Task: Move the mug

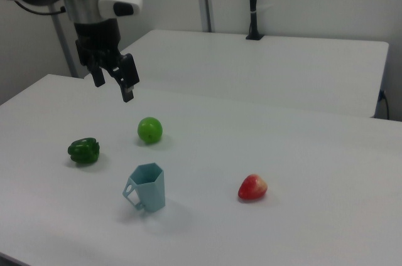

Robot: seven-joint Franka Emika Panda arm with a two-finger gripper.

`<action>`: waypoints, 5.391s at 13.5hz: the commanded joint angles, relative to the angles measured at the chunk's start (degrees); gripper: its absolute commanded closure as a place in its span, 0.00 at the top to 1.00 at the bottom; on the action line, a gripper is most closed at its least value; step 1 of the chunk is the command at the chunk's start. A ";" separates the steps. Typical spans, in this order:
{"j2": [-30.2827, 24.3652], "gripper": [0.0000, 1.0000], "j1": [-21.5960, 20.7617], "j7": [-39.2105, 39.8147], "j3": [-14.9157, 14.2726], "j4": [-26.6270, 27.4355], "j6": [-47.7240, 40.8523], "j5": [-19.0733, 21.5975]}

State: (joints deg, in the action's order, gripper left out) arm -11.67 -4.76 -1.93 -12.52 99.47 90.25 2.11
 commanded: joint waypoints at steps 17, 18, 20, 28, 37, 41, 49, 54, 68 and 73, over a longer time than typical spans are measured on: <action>-6.88 0.97 5.54 -20.05 11.55 40.35 39.54 -10.45; -6.70 0.97 6.07 -20.05 11.55 41.23 41.39 -10.45; -5.04 0.96 6.34 -20.05 11.55 41.77 42.55 -10.45; -1.43 0.95 6.43 -23.47 11.55 42.82 46.59 -10.54; 0.77 0.83 5.64 -23.65 11.55 42.82 47.21 -10.54; 1.47 0.74 5.46 -23.74 11.55 42.91 48.88 -10.54; 3.05 0.68 5.46 -23.74 11.55 42.91 49.14 -11.42; 3.41 0.45 5.46 -23.74 11.64 42.91 49.32 -11.51; 2.00 0.14 5.55 -23.74 11.11 38.88 48.79 -11.42; 4.80 0.14 6.16 -24.00 10.15 29.05 48.00 -10.37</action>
State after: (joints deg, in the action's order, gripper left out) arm -8.58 1.38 -24.37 -1.28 134.10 138.14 -8.04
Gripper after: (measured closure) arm 0.740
